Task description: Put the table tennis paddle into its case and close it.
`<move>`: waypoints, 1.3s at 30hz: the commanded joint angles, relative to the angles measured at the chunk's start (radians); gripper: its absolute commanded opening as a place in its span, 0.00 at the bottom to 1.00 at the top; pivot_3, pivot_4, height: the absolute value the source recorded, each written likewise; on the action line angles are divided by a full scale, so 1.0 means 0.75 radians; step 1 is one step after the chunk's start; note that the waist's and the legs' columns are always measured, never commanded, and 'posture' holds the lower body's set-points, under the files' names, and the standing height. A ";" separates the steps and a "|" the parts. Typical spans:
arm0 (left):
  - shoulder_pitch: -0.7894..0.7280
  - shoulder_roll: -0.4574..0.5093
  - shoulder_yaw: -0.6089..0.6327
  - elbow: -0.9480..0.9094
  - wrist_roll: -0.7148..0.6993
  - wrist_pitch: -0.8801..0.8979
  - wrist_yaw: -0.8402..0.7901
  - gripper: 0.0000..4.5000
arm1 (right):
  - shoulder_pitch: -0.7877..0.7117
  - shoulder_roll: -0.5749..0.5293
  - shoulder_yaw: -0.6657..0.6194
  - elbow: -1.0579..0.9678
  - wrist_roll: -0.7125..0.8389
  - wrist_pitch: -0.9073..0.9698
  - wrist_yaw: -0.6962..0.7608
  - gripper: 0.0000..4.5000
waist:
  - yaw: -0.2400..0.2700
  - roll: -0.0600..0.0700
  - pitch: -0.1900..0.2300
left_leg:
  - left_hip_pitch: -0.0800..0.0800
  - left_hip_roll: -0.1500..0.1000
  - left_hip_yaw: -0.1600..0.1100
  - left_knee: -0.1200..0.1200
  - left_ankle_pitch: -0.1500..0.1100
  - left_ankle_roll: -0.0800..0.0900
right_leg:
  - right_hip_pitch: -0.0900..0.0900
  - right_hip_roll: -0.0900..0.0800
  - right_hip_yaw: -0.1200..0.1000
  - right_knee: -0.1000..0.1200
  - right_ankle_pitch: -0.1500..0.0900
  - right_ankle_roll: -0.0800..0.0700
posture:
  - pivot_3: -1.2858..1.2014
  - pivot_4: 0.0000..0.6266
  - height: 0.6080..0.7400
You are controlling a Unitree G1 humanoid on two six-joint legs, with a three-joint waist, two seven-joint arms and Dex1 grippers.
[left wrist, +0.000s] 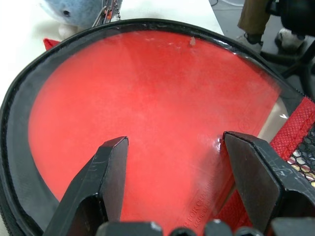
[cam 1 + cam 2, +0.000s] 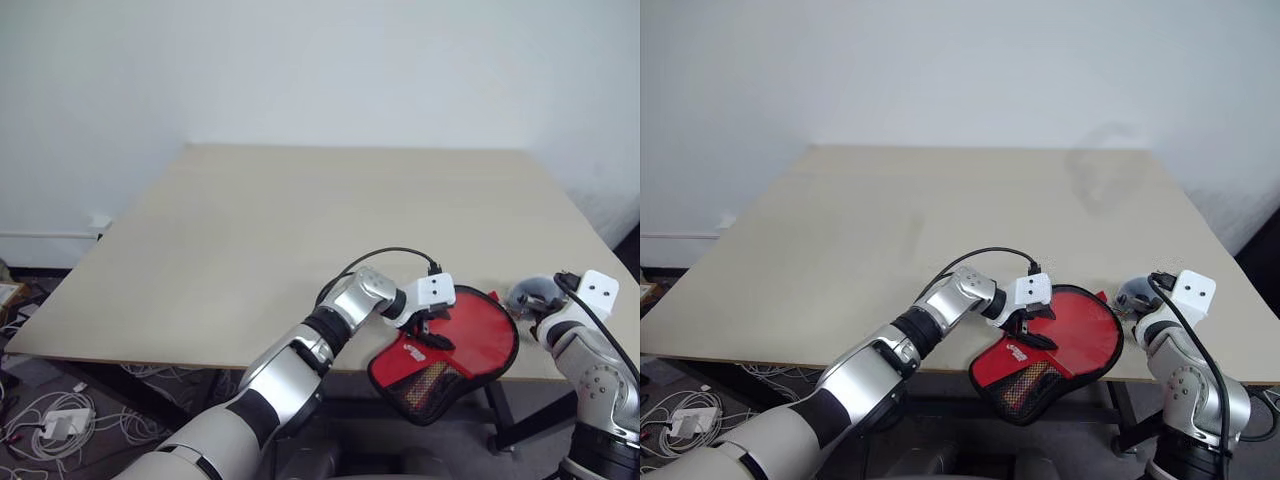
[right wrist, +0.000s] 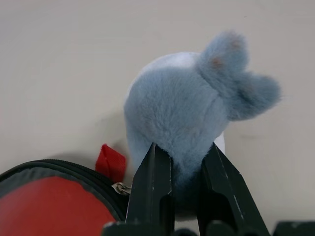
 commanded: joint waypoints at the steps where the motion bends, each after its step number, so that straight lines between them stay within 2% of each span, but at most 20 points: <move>1: -0.004 -0.238 -0.141 0.132 0.138 0.078 -0.018 0.73 | -0.012 -0.008 -0.025 -0.115 0.019 0.020 -0.012 0.03 | 0.000 -0.002 -0.001 | 0.000 0.000 0.000 0.000 0.000 0.000 | 0.000 0.000 0.000 0.000 0.000 0.000 | 0.52 0.00 1.00; 8: 0.014 -0.233 -0.151 0.121 0.130 0.123 -0.045 0.73 | 0.002 -0.006 -0.132 -0.141 -0.004 0.076 -0.070 0.03 | 0.000 -0.005 -0.002 | 0.000 0.001 -0.001 0.000 0.000 0.000 | 0.000 0.000 -0.001 -0.001 0.000 0.000 | 0.52 0.00 1.00; 14: 0.064 -0.204 -0.163 0.072 0.120 0.189 -0.075 0.73 | 0.010 0.042 -0.208 -0.168 0.018 0.137 -0.117 0.48 | 0.000 -0.005 -0.003 | -0.001 0.002 -0.001 -0.001 0.000 0.000 | -0.001 0.001 -0.001 -0.001 -0.001 0.000 | 0.52 0.00 1.00; 15: 0.072 -0.200 -0.167 0.061 0.121 0.196 -0.078 0.73 | 0.016 0.047 -0.199 -0.188 0.030 0.143 -0.104 0.48 | 0.000 -0.005 -0.003 | -0.001 0.002 -0.001 -0.001 0.000 0.000 | -0.001 0.001 -0.001 -0.001 -0.001 0.000 | 0.52 0.00 1.00; 17: 0.086 -0.194 -0.174 0.042 0.119 0.212 -0.081 0.73 | 0.029 0.053 -0.174 -0.226 0.035 0.160 -0.095 0.43 | 0.000 -0.005 -0.003 | -0.001 0.002 -0.001 -0.001 0.000 0.000 | -0.001 0.001 -0.001 -0.001 -0.001 0.000 | 0.52 0.00 1.00; 22: 0.108 -0.183 -0.191 -0.002 0.106 0.246 -0.091 0.73 | 0.080 0.052 -0.188 -0.304 0.080 0.243 -0.064 0.10 | 0.001 -0.005 -0.003 | -0.001 0.002 -0.001 -0.001 -0.001 0.001 | -0.001 0.001 -0.001 -0.002 -0.002 0.002 | 0.52 0.00 1.00; 24: 0.116 -0.178 -0.193 -0.018 0.098 0.262 -0.096 0.73 | 0.123 0.050 -0.223 -0.344 0.130 0.285 -0.024 0.02 | 0.002 -0.005 -0.003 | -0.002 0.002 -0.001 -0.001 -0.002 0.002 | -0.001 0.000 -0.001 -0.002 -0.002 0.002 | 0.52 0.00 1.00; 27: 0.125 -0.172 -0.191 -0.031 0.089 0.281 -0.098 0.73 | 0.143 0.066 -0.283 -0.353 0.177 0.327 -0.011 0.01 | 0.003 -0.005 -0.003 | -0.002 0.002 0.000 -0.001 -0.004 0.004 | -0.001 0.000 0.000 -0.003 -0.003 0.003 | 0.52 0.00 1.00; 32: 0.131 -0.167 -0.198 -0.044 0.086 0.292 -0.095 0.73 | 0.201 0.063 -0.283 -0.437 0.238 0.374 0.037 0.01 | 0.005 -0.005 -0.003 | -0.002 0.002 -0.001 -0.001 -0.005 0.003 | -0.001 0.000 -0.001 -0.003 -0.004 0.004 | 0.52 0.00 1.00; 39: 0.151 -0.158 -0.216 -0.076 0.080 0.311 -0.113 0.73 | 0.284 0.074 -0.427 -0.479 0.280 0.370 0.034 0.01 | 0.008 -0.005 -0.003 | -0.003 0.002 0.000 -0.001 -0.007 0.004 | 0.000 0.000 0.000 -0.004 -0.005 0.006 | 0.52 0.00 1.00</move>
